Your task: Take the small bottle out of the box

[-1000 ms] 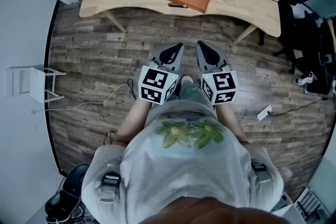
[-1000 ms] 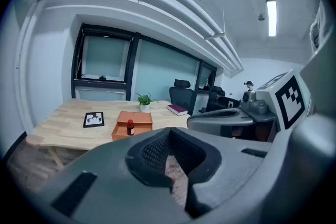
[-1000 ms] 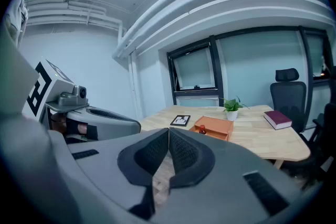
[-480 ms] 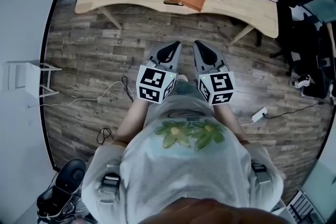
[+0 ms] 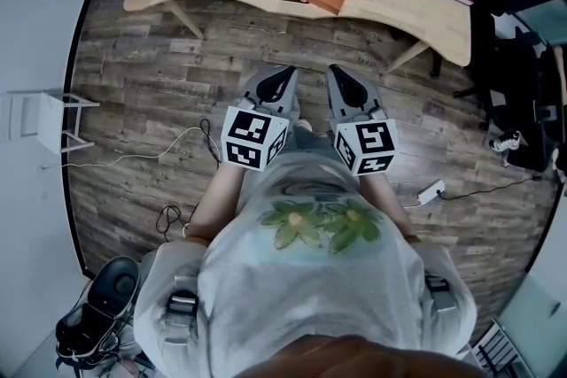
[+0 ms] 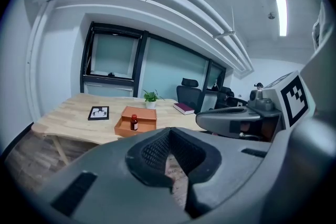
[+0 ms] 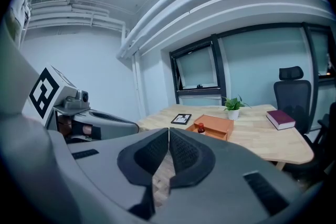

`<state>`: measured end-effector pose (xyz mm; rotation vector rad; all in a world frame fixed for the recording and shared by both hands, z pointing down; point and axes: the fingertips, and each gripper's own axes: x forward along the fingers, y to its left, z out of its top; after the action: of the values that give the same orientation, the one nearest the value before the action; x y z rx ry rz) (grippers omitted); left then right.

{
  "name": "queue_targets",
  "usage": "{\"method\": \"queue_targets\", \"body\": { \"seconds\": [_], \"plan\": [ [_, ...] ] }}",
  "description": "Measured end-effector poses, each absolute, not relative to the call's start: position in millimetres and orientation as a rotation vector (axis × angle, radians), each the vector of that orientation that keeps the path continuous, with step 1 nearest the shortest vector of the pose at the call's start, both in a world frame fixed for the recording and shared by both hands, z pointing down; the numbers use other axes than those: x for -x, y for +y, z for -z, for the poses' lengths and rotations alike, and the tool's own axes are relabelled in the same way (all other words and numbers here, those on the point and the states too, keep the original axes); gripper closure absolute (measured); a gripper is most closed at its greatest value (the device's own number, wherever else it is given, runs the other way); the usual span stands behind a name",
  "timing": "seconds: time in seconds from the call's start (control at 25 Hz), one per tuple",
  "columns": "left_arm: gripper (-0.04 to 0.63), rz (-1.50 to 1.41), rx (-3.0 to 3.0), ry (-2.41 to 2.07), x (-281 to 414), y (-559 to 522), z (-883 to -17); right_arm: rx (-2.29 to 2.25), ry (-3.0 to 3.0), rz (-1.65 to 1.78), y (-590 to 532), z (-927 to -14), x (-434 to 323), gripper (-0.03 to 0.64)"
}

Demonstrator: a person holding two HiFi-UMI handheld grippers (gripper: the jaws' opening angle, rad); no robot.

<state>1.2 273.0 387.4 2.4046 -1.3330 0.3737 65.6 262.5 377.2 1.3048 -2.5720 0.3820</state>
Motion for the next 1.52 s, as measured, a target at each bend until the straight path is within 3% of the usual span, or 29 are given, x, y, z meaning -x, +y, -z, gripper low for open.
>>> {"method": "queue_targets", "body": {
  "seconds": [1.52],
  "plan": [
    [0.589,-0.389,-2.441,-1.165,8,74,-404,-1.318,-2.481,-0.434,77,-392,-42,0.607]
  ]
}}
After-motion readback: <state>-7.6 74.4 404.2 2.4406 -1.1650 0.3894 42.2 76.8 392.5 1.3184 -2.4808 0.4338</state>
